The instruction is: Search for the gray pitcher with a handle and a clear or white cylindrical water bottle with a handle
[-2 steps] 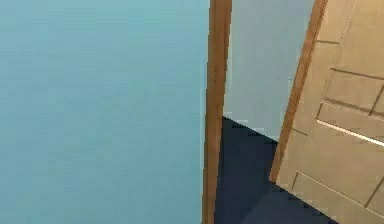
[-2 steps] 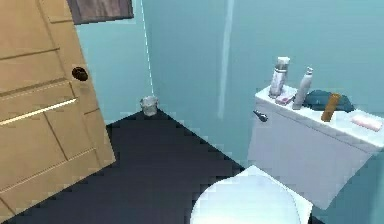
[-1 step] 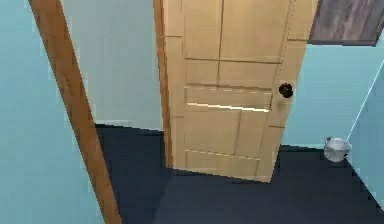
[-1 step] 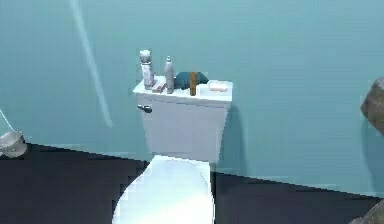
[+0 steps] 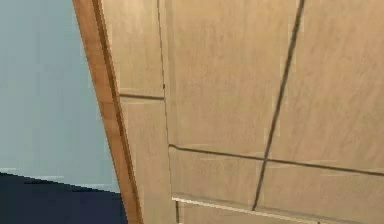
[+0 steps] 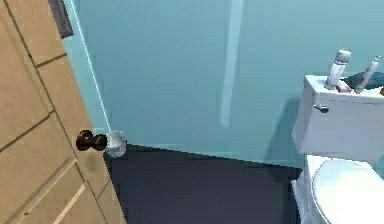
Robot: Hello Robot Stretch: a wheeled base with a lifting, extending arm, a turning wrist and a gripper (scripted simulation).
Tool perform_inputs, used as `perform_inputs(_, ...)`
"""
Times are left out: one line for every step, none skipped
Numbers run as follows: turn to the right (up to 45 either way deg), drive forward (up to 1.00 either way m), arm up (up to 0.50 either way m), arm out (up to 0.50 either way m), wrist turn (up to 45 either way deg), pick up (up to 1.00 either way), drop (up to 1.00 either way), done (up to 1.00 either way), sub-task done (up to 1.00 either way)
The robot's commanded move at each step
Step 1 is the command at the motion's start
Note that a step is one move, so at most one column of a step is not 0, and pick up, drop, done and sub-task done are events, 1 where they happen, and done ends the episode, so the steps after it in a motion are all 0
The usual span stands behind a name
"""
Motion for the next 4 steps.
perform_inputs(0.0,0.15,0.00,0.00,0.0,0.00,0.00,0.00,0.00)
perform_inputs(-45.0,0.00,0.00,0.00,0.0,0.00,0.00,0.00,0.00)
perform_inputs(-42.0,0.00,0.00,0.00,0.0,0.00,0.00,0.00,0.00)
perform_inputs(0.0,1.00,0.00,0.00,0.0,0.00,0.00,0.00,0.00)
